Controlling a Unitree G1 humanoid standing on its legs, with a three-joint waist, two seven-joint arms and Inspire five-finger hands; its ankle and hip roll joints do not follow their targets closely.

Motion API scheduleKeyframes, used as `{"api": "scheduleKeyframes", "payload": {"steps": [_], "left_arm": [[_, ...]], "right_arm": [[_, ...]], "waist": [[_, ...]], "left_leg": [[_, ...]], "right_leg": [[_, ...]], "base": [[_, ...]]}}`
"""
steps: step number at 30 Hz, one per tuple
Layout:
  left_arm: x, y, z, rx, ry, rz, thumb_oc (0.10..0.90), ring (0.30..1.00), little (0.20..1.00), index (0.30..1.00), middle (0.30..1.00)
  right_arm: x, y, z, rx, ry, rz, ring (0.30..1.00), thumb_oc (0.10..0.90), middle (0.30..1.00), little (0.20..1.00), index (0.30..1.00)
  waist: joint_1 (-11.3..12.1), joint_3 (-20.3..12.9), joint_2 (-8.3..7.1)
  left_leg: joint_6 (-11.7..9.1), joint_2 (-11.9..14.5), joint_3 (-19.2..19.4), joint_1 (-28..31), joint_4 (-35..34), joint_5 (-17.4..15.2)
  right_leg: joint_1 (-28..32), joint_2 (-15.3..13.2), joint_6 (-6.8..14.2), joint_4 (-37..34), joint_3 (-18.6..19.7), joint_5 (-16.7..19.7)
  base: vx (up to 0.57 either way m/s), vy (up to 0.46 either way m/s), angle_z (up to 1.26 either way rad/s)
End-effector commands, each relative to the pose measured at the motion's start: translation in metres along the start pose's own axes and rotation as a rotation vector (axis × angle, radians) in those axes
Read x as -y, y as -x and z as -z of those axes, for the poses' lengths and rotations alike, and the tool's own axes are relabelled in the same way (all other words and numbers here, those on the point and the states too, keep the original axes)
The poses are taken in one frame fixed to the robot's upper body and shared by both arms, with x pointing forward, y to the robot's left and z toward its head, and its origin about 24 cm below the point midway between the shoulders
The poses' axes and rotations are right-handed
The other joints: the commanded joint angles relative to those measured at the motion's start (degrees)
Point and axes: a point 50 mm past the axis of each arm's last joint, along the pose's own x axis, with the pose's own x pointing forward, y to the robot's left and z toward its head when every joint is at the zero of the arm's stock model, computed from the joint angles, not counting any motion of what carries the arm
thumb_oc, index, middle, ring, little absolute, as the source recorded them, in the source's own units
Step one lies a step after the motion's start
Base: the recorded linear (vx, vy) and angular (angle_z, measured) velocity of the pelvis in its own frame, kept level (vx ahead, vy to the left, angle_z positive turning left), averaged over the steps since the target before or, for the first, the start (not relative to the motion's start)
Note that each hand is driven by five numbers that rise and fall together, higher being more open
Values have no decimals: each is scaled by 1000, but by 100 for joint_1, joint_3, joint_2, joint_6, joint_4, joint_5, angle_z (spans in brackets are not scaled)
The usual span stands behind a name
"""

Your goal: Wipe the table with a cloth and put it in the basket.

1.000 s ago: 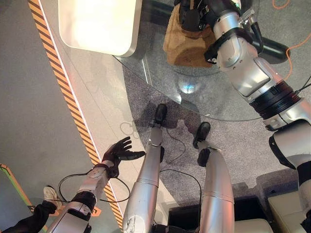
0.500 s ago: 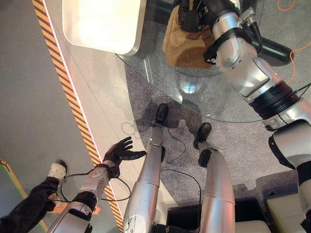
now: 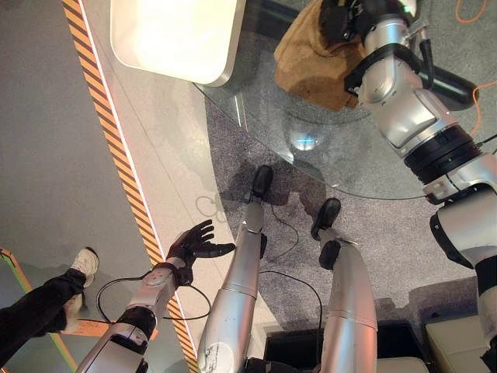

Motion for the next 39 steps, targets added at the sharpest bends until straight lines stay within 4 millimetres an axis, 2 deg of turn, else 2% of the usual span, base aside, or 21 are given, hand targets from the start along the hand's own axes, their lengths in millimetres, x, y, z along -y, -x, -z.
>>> {"api": "scheduleKeyframes", "payload": {"steps": [1, 9, 12, 14, 25, 32, 39], "left_arm": [[-6, 17, 35, -81, -16, -23, 800, 900, 900, 900, 900], [-13, 21, 35, -77, -2, -35, 800, 900, 900, 900, 900], [-17, 22, 34, -78, 2, -41, 800, 900, 900, 900, 900], [-19, 22, 33, -76, 7, -45, 800, 900, 900, 900, 900], [-28, 23, 30, -78, 26, -59, 800, 900, 900, 900, 900], [-29, 24, 31, -79, 30, -58, 800, 900, 900, 900, 900], [-29, 22, 28, -78, 30, -53, 800, 900, 900, 900, 900]], "right_arm": [[84, -22, -7, 42, -22, 339, 300, 100, 300, 200, 300], [121, -23, 33, -137, -44, 526, 300, 100, 300, 200, 300], [137, -17, 59, -240, -32, 610, 300, 100, 300, 200, 300], [144, -15, 69, -279, -30, 645, 300, 100, 300, 200, 300], [173, 0, 106, -408, -130, 805, 300, 100, 300, 200, 300], [180, 3, 108, -380, -183, 863, 300, 100, 300, 200, 300], [164, -8, 79, -229, -190, 769, 300, 100, 300, 200, 300]], "waist": [[-166, -85, 55], [-249, -85, 34], [-298, -85, 26], [-324, -85, 24], [-438, -85, 17], [-476, -85, 20], [-466, -85, 31]], "left_leg": [[809, -579, 757, 85, 801, -871], [805, -545, 768, 80, 781, -898], [802, -521, 799, 88, 780, -914], [798, -505, 806, 76, 784, -921], [778, -450, 861, 108, 775, -954], [768, -435, 878, 113, 774, -958], [755, -445, 873, 142, 715, -931]], "right_leg": [[498, 282, 141, -1375, -330, 861], [466, 297, 146, -1406, -286, 880], [469, 305, 149, -1418, -272, 883], [457, 310, 149, -1420, -258, 882], [458, 348, 157, -1444, -182, 877], [449, 364, 166, -1444, -148, 883], [478, 364, 161, -1505, -152, 885]], "base": [[0, -7, 6], [0, 3, 4], [0, 0, 0], [0, 0, 0], [-1, 2, -1], [0, 0, 0], [0, 0, 0]]}}
